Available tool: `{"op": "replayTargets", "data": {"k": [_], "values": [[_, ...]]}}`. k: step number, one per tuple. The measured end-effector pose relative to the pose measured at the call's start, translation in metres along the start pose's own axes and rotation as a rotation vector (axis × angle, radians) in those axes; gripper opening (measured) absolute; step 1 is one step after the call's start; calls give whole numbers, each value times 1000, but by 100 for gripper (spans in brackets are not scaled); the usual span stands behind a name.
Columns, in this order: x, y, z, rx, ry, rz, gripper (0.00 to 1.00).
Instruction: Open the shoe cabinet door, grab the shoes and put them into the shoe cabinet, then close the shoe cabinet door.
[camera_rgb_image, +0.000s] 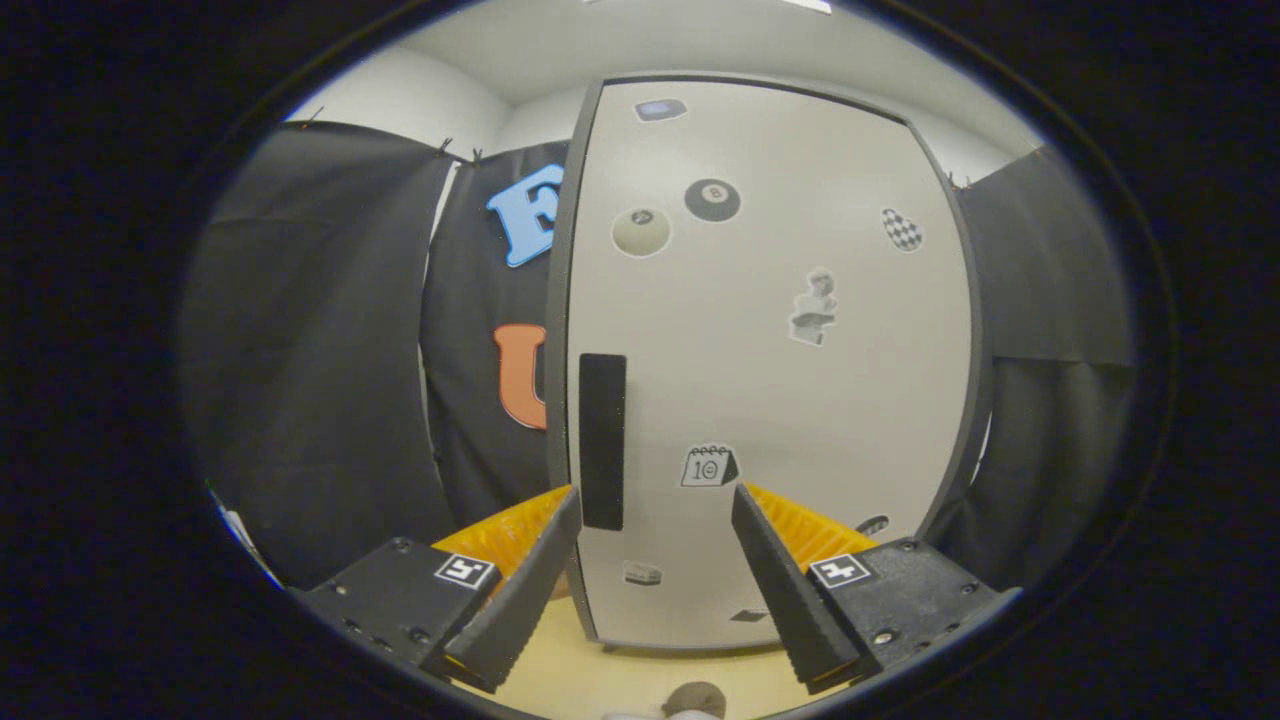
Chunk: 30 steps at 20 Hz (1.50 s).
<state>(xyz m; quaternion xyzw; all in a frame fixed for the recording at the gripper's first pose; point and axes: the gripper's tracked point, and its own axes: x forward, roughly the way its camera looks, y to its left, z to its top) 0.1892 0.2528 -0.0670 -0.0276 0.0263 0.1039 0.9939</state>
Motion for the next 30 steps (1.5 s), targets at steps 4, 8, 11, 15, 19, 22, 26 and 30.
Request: {"op": "replayTargets", "data": {"k": [4,8,11,15,19,22,26,30], "values": [[41,13,0,29,19,-16,96],[63,25,-7,26,54,3,84],[66,30,-17,51,87,-2,65],[66,25,-17,36,100,-16,38],[57,24,-19,28,122,47,31],[37,27,-20,33,128,115,29],[-4,19,-19,25,128,192,27],[-40,2,-17,15,136,241,27]]}}
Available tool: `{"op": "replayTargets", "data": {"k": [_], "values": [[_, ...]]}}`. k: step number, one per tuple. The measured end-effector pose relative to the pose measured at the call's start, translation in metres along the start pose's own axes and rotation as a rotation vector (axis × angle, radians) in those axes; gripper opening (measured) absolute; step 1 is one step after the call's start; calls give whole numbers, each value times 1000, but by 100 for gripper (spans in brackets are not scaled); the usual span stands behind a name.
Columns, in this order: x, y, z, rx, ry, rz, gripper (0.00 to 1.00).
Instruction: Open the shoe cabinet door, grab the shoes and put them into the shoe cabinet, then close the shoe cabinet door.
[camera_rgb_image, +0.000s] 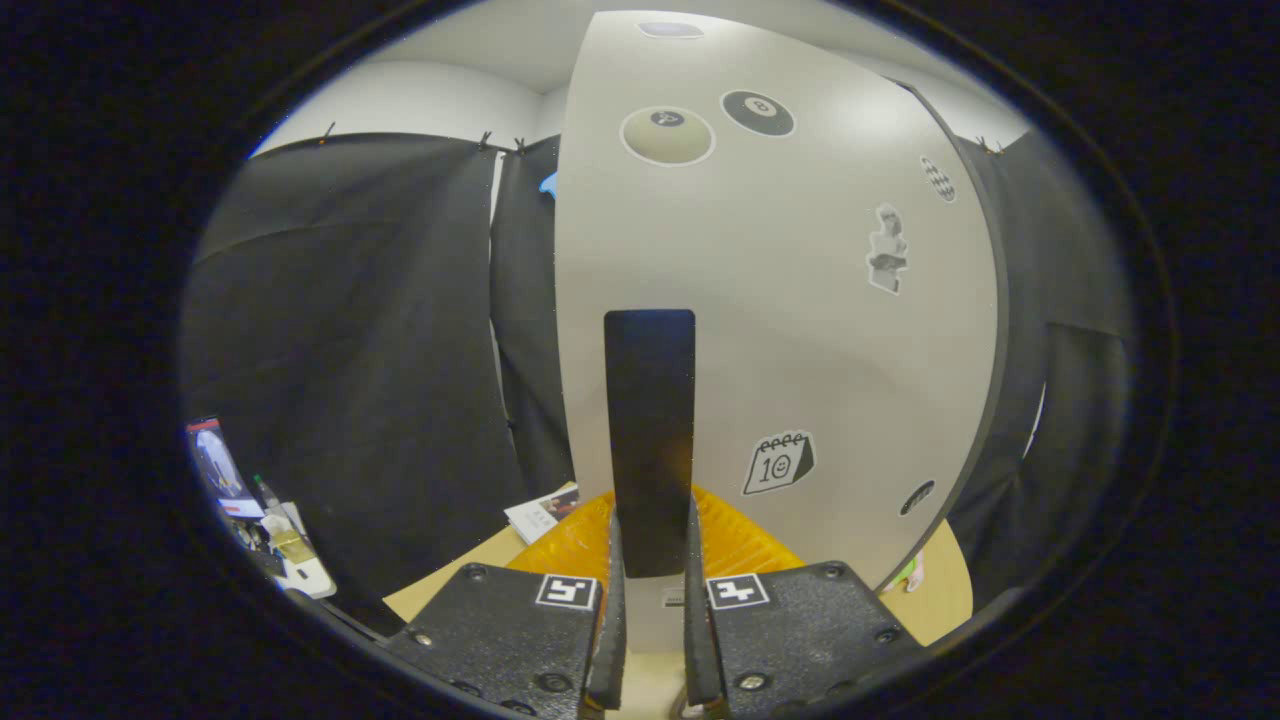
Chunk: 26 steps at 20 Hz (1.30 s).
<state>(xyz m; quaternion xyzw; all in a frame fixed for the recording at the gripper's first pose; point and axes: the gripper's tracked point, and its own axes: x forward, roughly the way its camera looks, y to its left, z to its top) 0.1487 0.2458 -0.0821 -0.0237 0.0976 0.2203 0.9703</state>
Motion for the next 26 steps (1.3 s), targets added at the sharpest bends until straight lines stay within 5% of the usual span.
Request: {"op": "replayTargets", "data": {"k": [6,17,26], "values": [[-37,-18,-8,8,6,-1,27],[-85,-56,-15,42,-9,-122,23],[-102,-88,-16,63,-36,-272,9]]}}
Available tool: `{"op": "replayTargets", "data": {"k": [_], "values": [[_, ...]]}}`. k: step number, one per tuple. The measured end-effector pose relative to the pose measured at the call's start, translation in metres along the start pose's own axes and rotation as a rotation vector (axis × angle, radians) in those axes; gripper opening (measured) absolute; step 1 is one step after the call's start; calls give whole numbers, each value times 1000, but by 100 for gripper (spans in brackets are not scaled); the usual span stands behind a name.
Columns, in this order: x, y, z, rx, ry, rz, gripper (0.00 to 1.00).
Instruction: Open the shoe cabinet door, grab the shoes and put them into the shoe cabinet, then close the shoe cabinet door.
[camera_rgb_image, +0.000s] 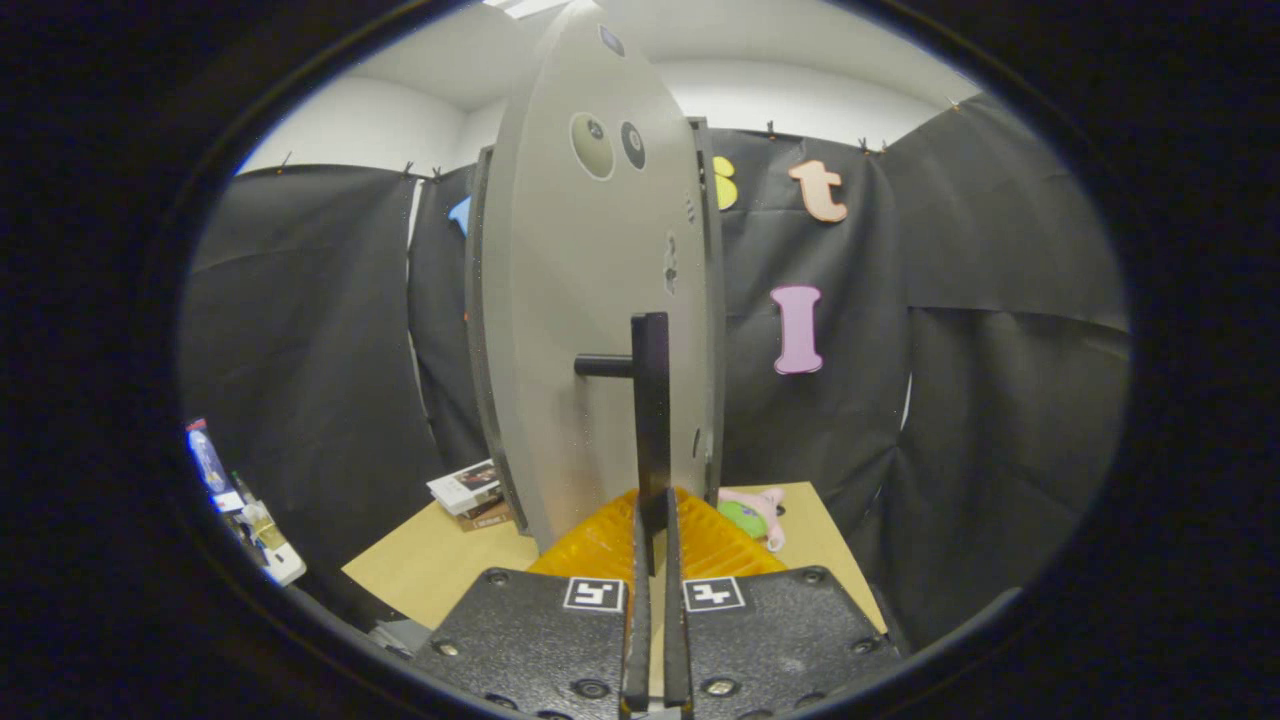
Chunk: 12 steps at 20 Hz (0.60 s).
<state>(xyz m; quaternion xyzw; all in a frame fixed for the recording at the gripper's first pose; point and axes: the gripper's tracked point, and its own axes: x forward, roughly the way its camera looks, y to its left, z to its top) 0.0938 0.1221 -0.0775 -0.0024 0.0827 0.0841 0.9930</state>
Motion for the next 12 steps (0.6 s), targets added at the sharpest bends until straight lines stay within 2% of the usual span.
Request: {"op": "replayTargets", "data": {"k": [8,12], "values": [[8,-36,5,26,-24,-143,4],[10,-39,7,37,-22,-122,4]]}}
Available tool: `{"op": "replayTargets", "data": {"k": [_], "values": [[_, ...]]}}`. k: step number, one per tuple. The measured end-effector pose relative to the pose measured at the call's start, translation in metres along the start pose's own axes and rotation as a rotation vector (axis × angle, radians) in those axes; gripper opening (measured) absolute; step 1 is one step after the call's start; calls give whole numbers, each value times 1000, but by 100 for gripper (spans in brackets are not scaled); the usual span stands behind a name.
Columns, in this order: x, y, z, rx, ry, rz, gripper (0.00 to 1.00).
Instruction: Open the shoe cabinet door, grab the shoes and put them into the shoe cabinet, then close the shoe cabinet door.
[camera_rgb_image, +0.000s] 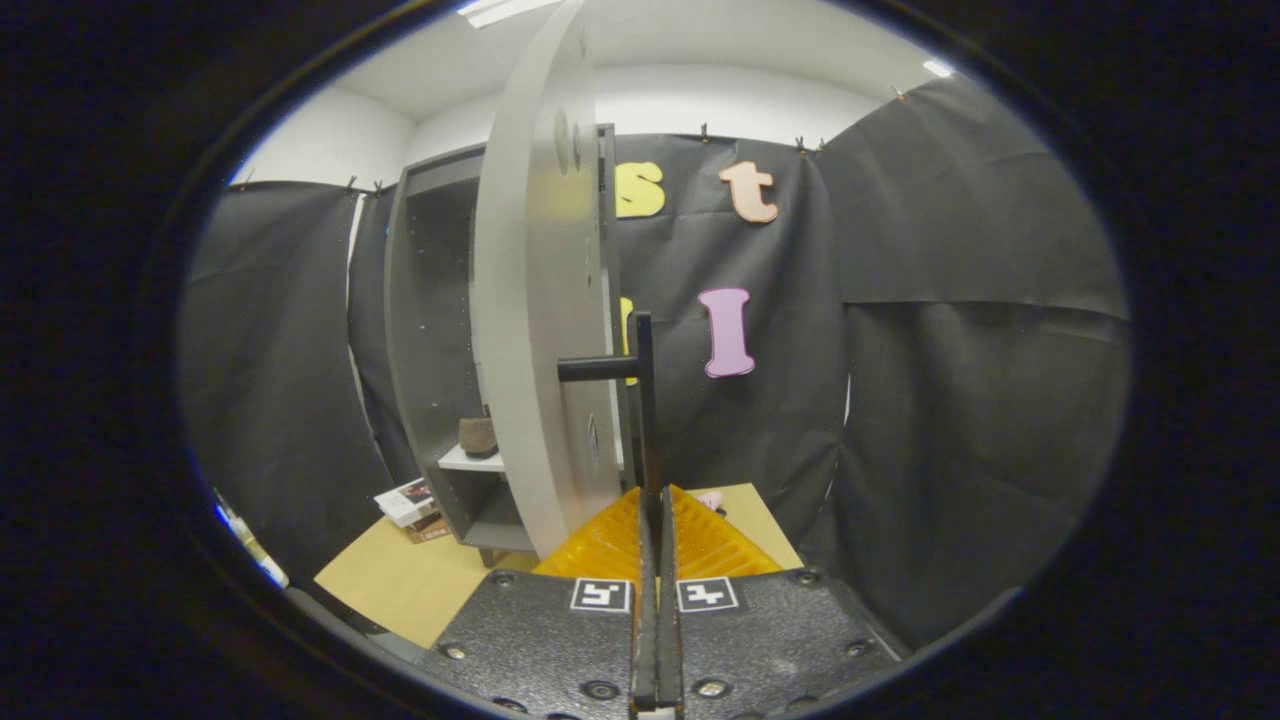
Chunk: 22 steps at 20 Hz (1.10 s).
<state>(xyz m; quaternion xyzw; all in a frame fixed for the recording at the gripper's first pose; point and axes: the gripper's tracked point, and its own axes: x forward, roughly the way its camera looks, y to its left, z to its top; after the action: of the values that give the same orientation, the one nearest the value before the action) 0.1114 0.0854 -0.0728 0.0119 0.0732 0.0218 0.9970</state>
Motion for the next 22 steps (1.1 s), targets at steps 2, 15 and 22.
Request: {"op": "replayTargets", "data": {"k": [2,15,22], "values": [[-1,-4,0,-3,1,1,4],[-25,-33,7,-96,-30,-142,54],[-33,2,-6,-66,-28,-58,89]]}}
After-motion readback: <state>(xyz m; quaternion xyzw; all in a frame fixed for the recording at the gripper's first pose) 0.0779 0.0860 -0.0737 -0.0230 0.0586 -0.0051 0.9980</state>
